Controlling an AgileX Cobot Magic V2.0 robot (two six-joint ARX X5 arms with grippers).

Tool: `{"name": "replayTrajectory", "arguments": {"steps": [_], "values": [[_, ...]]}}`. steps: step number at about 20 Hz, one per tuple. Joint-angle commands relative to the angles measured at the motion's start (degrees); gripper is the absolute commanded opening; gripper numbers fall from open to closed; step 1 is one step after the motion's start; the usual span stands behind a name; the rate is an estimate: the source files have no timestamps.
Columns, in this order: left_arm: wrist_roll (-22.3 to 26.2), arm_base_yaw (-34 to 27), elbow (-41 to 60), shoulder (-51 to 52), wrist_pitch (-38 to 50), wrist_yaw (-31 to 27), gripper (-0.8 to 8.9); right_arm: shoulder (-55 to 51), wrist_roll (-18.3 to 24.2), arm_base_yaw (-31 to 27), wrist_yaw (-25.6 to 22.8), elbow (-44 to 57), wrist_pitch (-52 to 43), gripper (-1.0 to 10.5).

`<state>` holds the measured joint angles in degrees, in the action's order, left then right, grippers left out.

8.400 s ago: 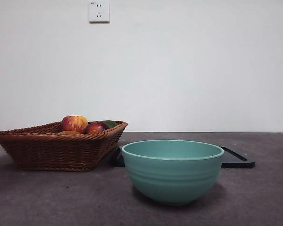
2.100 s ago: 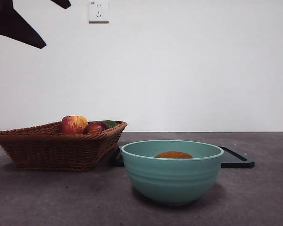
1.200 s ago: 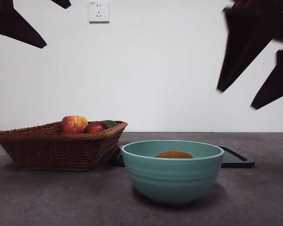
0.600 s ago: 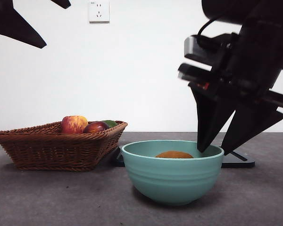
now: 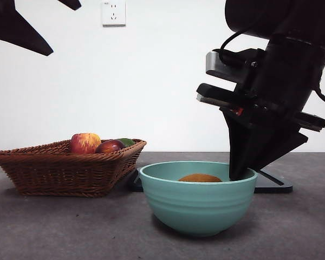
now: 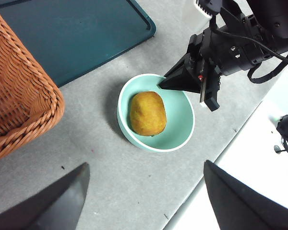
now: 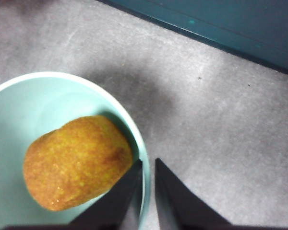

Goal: Pick up the wifruite, put it on the bowl, pick up the plate, put it on desk

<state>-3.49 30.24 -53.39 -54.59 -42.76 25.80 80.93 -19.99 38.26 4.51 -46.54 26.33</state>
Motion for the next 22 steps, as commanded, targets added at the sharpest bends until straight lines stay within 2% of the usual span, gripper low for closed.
{"name": "replayTrajectory", "arguments": {"steps": [1, 7, 11, 17, 22], "values": [[1.1, 0.3, -0.4, -0.4, 0.3, 0.4, 3.75, 0.8, -0.6, 0.6, -0.1, -0.3, -0.4, 0.1], [1.1, 0.3, -0.4, -0.4, 0.3, 0.4, 3.75, 0.2, -0.3, 0.6, 0.1, -1.9, -0.3, 0.1], [1.1, 0.3, -0.4, -0.4, 0.3, 0.4, 3.75, 0.2, 1.4, -0.4, 0.0, -6.2, 2.4, 0.1], [1.1, 0.3, -0.4, -0.4, 0.3, 0.4, 3.76, 1.0, 4.4, -7.3, 0.0, -11.6, 3.4, 0.1], [1.1, 0.3, -0.4, -0.4, 0.3, 0.4, 3.76, 7.5, 7.0, -13.0, 1.7, -18.1, 3.3, 0.1]]}}
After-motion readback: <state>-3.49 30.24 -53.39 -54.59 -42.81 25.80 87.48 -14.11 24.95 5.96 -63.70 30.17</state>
